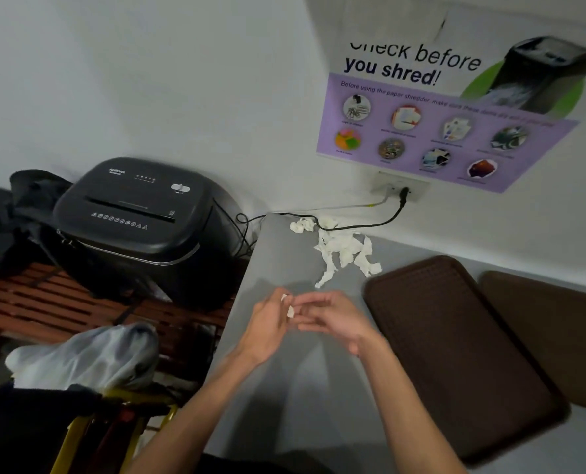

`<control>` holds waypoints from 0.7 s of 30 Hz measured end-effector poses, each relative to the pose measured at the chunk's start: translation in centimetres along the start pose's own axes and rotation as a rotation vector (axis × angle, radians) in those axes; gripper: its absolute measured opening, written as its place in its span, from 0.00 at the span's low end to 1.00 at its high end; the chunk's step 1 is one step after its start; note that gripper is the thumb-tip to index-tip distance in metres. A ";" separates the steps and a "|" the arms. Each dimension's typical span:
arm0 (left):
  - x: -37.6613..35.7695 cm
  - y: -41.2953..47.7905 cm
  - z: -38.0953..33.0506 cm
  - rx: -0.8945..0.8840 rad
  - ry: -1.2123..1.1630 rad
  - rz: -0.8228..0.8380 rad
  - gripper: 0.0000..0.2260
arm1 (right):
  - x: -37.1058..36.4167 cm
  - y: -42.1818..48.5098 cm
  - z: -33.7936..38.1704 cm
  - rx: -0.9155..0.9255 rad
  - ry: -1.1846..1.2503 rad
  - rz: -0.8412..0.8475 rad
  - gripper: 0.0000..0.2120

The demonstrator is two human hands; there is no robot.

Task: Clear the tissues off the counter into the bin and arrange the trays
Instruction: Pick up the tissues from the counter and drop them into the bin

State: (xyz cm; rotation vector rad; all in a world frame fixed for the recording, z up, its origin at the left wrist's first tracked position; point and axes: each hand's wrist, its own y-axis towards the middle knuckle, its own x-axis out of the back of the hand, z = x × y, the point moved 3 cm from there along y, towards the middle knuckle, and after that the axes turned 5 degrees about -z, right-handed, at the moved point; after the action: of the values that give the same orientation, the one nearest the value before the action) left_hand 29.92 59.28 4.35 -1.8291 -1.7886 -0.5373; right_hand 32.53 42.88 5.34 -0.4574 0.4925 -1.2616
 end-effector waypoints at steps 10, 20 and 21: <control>3.2 -0.2 1.6 0.016 0.050 -0.058 0.14 | 13.4 11.9 0.9 0.092 -1.269 -0.607 0.22; 2.9 -1.0 1.4 0.098 -0.066 0.058 0.13 | 6.0 8.4 -2.4 0.205 -1.352 -0.618 0.17; 2.6 -1.2 1.3 0.093 -0.054 0.082 0.14 | 5.8 7.7 -2.9 0.176 -1.296 -0.613 0.15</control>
State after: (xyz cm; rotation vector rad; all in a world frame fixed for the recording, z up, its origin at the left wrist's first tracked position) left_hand 28.74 62.11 4.99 -1.8603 -1.7351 -0.3705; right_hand 38.19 39.01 -2.05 -1.1883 -0.9067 -1.2745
